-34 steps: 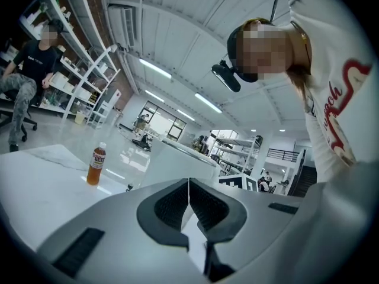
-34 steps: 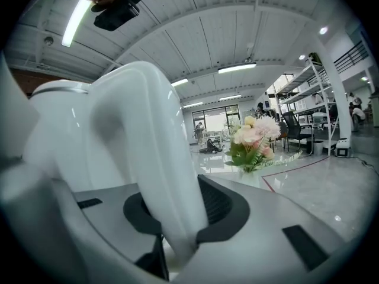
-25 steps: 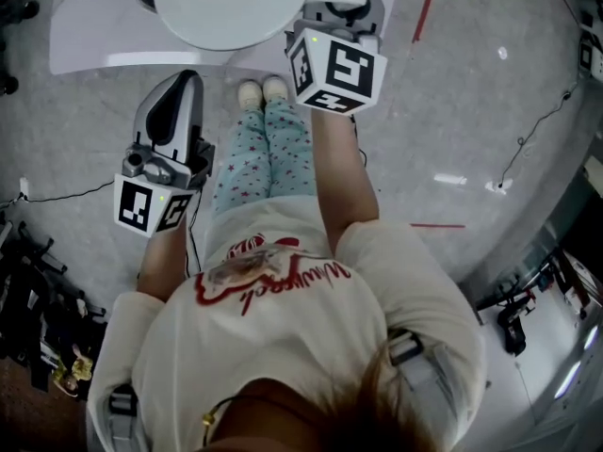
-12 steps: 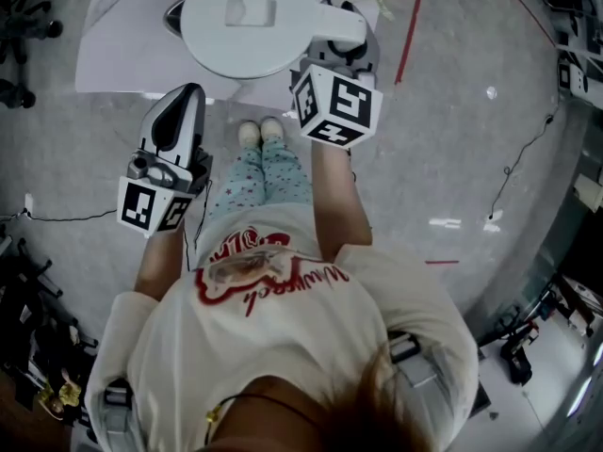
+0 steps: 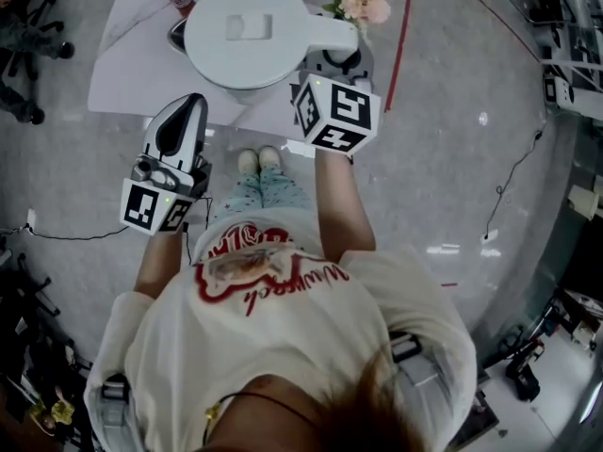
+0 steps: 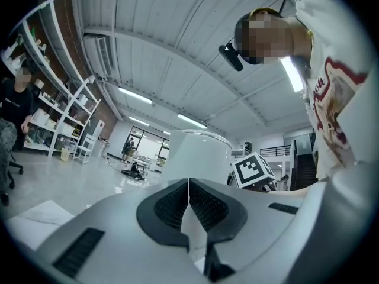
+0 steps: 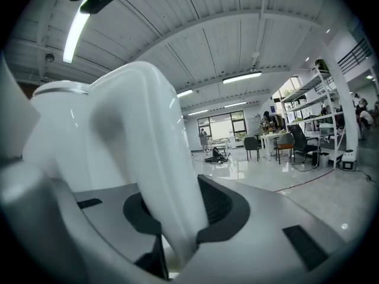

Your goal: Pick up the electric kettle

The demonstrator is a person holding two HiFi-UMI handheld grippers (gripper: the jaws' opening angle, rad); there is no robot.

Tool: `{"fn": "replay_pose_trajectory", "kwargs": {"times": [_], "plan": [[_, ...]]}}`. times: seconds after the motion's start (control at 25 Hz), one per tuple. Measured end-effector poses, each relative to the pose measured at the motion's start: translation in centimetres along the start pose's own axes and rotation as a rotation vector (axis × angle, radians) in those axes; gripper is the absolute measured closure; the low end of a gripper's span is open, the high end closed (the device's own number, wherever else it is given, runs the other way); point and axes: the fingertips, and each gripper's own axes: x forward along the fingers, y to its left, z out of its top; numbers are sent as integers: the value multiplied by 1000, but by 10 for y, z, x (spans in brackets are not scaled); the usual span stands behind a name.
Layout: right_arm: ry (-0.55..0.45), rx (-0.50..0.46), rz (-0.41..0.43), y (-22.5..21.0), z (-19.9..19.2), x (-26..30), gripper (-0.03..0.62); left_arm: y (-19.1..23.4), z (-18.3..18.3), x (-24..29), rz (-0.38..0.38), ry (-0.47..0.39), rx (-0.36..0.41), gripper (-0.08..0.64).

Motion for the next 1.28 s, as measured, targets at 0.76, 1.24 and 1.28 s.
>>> {"fn": "replay_pose_trajectory", "kwargs": {"times": [0.76,1.24,1.28], "plan": [[-15,14,75,2,28,-9,491,-19,21,1,14,-25,54,546],[-29,-11,159,11,24,-23,491,-34,14,-20,91,-71,81,546],[-27,-14,160,13,23,-27,491,-36,15,-25,93,-69,83,546]]}}
